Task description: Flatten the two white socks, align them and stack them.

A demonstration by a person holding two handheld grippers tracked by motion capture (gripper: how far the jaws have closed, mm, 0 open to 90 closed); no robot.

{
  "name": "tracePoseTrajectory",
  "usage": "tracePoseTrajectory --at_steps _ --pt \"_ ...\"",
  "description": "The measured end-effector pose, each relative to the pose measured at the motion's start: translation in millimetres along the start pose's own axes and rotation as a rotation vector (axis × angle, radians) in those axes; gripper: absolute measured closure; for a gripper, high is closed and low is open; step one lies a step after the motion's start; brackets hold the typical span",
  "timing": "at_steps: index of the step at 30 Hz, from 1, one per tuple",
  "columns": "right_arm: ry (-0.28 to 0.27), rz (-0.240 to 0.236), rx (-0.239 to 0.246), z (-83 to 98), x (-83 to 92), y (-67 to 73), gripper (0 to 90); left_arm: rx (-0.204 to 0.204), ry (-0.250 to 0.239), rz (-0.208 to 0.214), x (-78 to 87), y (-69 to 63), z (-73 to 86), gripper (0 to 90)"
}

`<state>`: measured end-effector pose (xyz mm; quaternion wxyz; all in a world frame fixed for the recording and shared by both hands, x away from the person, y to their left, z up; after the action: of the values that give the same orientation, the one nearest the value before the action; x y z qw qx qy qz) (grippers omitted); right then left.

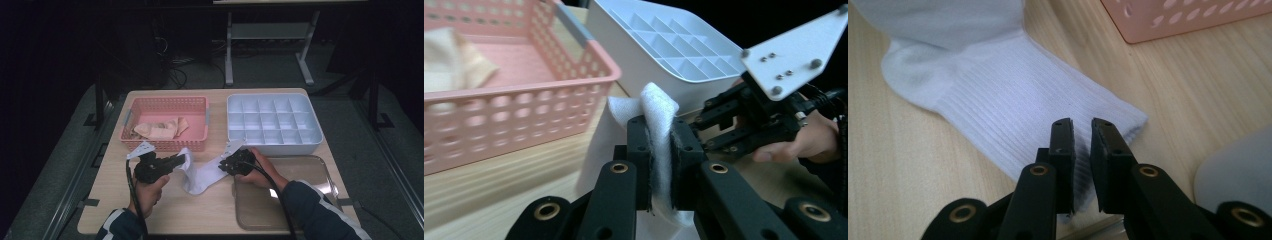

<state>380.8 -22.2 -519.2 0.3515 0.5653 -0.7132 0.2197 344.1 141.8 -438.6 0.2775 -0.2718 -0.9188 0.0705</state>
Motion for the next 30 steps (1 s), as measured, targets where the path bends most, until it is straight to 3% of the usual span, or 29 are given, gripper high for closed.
tracePoseTrajectory --at_steps 8,13,18,20,25,30 --pt "-0.002 -0.004 -0.007 2.0 -5.4 1.6 80.1 -0.064 0.065 -0.012 -35.4 -20.1 10.3 81.8" --pt "-0.015 -0.014 -0.014 1.0 -2.4 1.2 77.9 -0.06 0.088 -0.02 -58.5 -26.1 14.7 81.7" --pt "-0.05 0.021 -0.034 -3.3 14.4 -4.6 77.8 -0.056 0.107 -0.022 -70.3 -30.2 19.0 79.8" --pt "-0.037 0.03 -0.04 0.7 13.7 -8.5 78.0 -0.06 0.104 -0.026 -72.7 -30.9 19.1 74.8" --pt "-0.037 0.031 -0.058 3.4 13.4 -11.3 77.8 -0.084 0.106 0.009 -68.2 -32.2 16.6 46.8" --pt "-0.036 0.035 -0.053 3.0 14.9 -11.5 77.8 -0.155 0.102 -0.009 -49.7 -27.3 15.1 41.4"
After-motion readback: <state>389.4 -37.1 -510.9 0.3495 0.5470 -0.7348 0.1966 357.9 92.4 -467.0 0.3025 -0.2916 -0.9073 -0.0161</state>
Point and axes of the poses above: each handheld gripper's, and its own axes: x roughly backward along the jaws, z roughly out of its underside, y roughly to its left, the point moved 9 cm from there along -x, roughly forward along the jaws, and after that the axes turned 12 degrees about -z, right-handed, at the moved point
